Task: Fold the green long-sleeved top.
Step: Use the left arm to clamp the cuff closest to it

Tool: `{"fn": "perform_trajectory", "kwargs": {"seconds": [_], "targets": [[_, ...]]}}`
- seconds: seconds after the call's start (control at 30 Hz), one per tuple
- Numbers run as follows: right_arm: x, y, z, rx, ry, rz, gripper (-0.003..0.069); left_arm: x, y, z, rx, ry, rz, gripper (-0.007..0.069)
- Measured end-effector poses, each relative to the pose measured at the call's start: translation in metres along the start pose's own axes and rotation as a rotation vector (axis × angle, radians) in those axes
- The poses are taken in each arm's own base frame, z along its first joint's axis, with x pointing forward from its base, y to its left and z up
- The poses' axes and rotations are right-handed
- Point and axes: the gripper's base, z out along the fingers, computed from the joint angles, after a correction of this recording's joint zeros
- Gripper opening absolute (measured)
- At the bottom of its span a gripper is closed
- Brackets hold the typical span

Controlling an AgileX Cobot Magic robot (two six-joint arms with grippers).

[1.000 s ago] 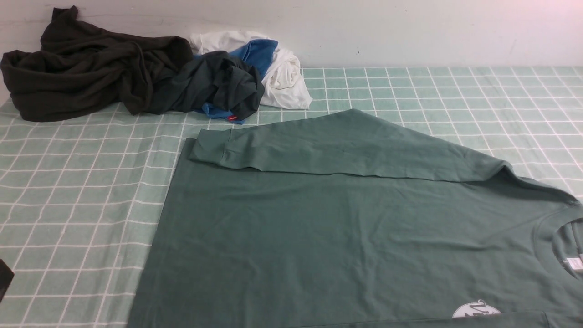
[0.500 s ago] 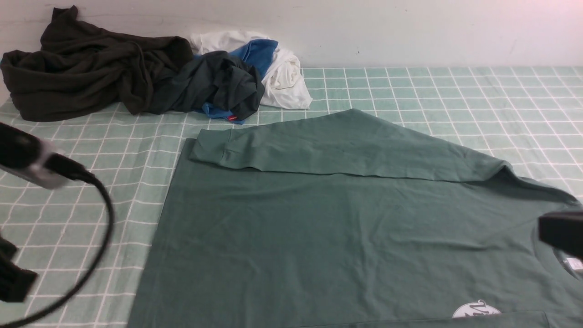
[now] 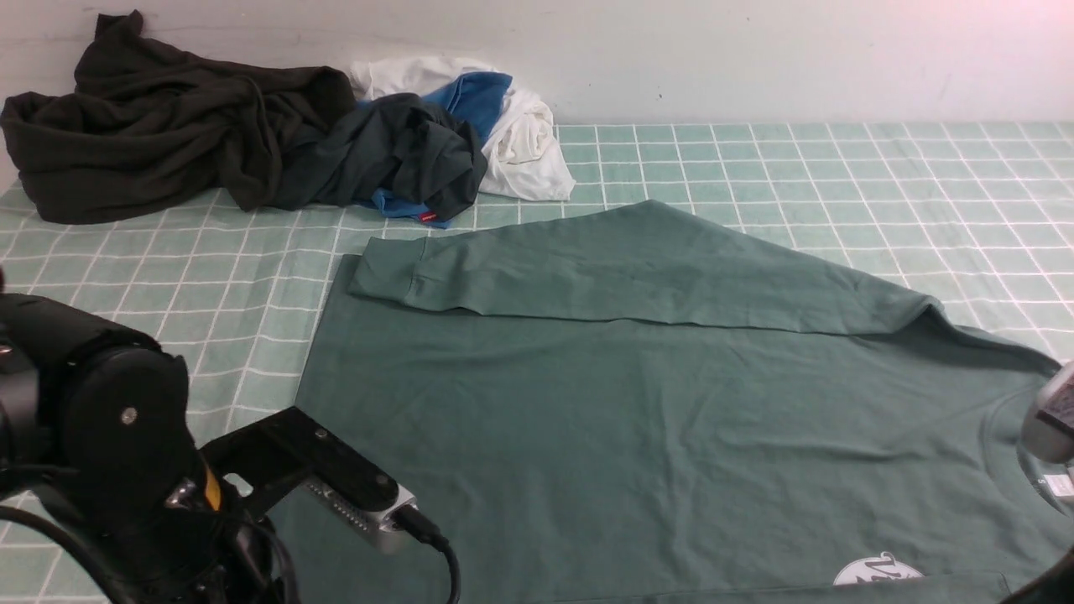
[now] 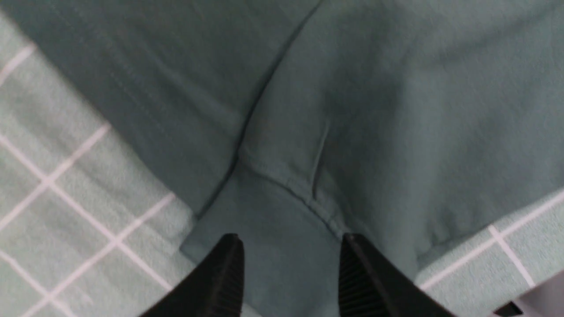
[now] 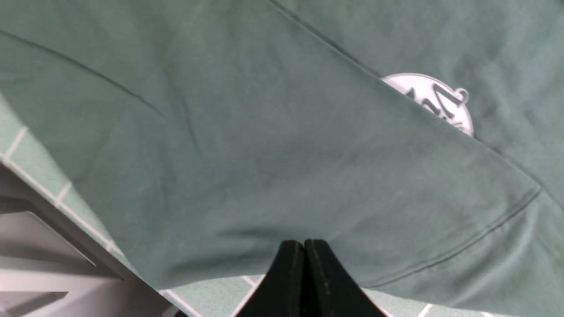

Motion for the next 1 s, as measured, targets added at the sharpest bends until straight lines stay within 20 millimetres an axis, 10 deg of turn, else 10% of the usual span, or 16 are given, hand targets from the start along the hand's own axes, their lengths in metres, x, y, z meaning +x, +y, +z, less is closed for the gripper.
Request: {"fn": "perform_trajectory", "kwargs": {"seconds": [0.33,0.47,0.67,1.0], "targets": [[-0.01,-0.003,-0.001,0.032,-0.109,0.01,-0.0014,-0.022,0.008,0.05,0.017,0.097,-0.004,0.0342],[-0.01,-0.003,-0.001,0.034,-0.113,0.01,-0.0014,-0.023,0.009,0.059,0.024,0.126,-0.007,0.025],[-0.011,-0.003,0.001,0.033,-0.108,0.011,-0.0014,-0.023,0.009,0.059,0.023,0.126,-0.007,0.0031],[-0.014,-0.012,0.014,0.076,-0.041,0.066,-0.0008,-0.05,0.015,0.01,-0.021,0.079,0.032,0.002]]}}
